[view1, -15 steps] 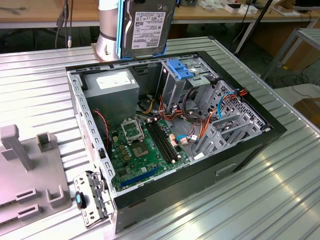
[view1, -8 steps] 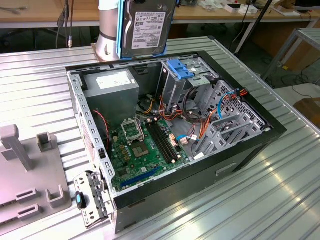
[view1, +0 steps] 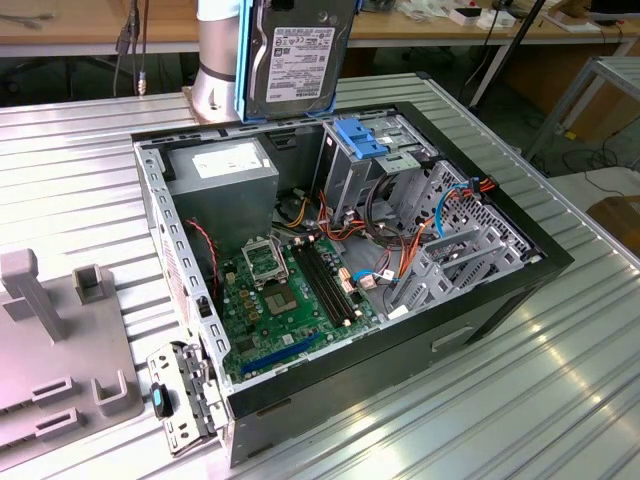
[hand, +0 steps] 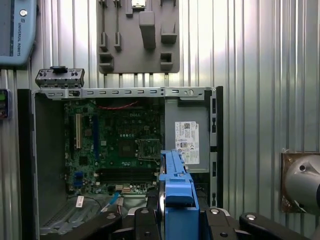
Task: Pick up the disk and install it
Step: 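Insert the disk into the insertion slot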
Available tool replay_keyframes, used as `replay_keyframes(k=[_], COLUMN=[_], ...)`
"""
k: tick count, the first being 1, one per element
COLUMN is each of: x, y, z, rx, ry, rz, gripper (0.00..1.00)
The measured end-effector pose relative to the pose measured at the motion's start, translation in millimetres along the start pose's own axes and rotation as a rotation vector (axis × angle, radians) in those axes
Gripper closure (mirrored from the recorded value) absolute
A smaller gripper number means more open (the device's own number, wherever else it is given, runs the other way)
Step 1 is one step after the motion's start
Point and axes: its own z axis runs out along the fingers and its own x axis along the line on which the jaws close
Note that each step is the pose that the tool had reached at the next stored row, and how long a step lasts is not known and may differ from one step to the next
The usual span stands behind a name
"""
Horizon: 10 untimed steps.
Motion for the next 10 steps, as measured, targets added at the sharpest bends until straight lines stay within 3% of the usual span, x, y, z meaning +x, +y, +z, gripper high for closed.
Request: replay_keyframes(k=[10], x=[9.7], y=[-0.2], z=[0.0], rx=[0.0000], ry=[0.0000], rz=[0.000], gripper=[0.63])
